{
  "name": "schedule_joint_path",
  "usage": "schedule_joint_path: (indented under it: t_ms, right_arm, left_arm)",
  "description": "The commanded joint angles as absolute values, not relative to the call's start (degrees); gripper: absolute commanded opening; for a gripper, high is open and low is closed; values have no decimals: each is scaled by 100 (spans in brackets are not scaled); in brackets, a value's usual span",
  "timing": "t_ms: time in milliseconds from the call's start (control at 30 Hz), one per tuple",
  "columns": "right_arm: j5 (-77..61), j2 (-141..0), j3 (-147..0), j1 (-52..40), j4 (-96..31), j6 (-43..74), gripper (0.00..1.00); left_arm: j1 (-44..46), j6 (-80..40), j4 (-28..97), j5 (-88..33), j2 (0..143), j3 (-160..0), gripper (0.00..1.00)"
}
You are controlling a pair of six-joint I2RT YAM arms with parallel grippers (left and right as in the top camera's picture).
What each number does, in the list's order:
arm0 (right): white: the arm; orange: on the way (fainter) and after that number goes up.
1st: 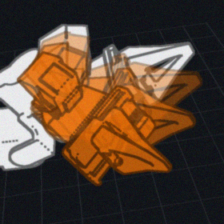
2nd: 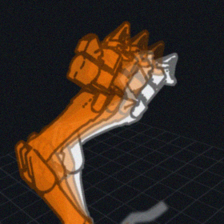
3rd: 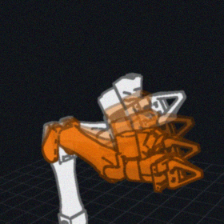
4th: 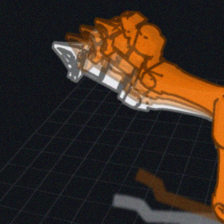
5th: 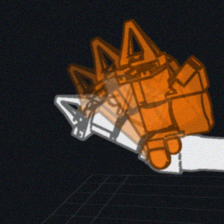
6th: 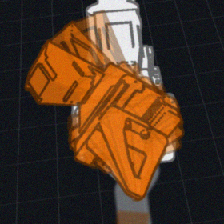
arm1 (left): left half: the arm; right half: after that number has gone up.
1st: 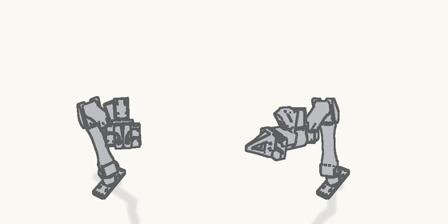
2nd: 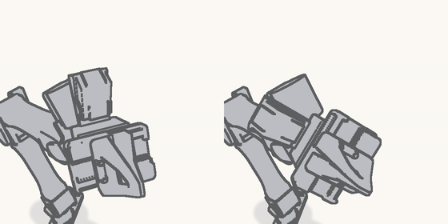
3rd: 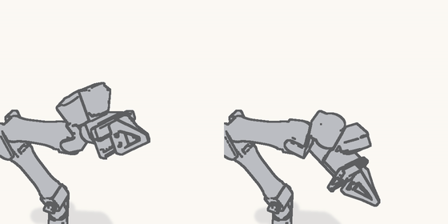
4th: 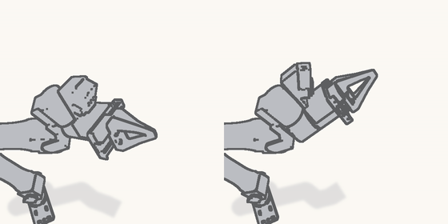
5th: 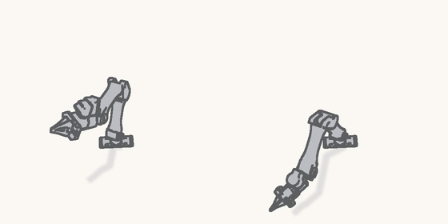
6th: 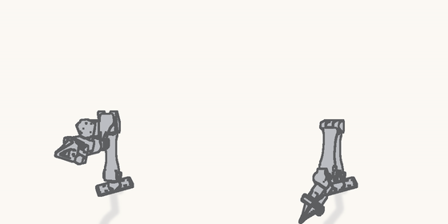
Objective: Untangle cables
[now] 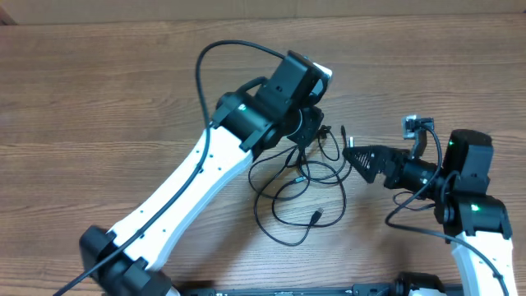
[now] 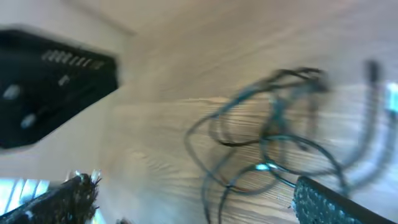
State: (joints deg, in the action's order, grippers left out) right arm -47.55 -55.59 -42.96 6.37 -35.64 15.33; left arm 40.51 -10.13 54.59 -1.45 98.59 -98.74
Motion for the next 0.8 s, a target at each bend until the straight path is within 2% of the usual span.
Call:
schedule_joint_path:
  t_ms: [0, 133, 233, 333, 467, 533, 767]
  right_arm:
    - [-3966, -5734, -4320, 646, -3592, 1927, 100]
    - [-3900, -5892, -4320, 646, -3588, 1929, 100]
    - [-3522, -5955, -4320, 646, -3699, 2091, 100]
    - [-3081, -5955, -4320, 646, -3879, 2298, 100]
    - [-3046, -5955, -4320, 646, -3892, 2296, 100]
    - [-3046, -5955, -4320, 646, -3894, 2292, 100]
    - [-3046, -5955, -4320, 646, -3889, 2270, 100]
  left_arm:
    - [4080, -1223, 5474, -292, 10239, -9948, 32]
    - [4080, -1221, 5516, -576, 10543, -9948, 33]
    - [4080, -1116, 5610, -886, 10779, -9948, 43]
    - [4086, -644, 5833, -1055, 11041, -9948, 48]
    - [4080, -574, 5878, -1031, 11421, -9948, 49]
    - [4080, -585, 5795, -943, 11618, -9948, 43]
    - [4080, -591, 5607, -945, 11764, -9948, 43]
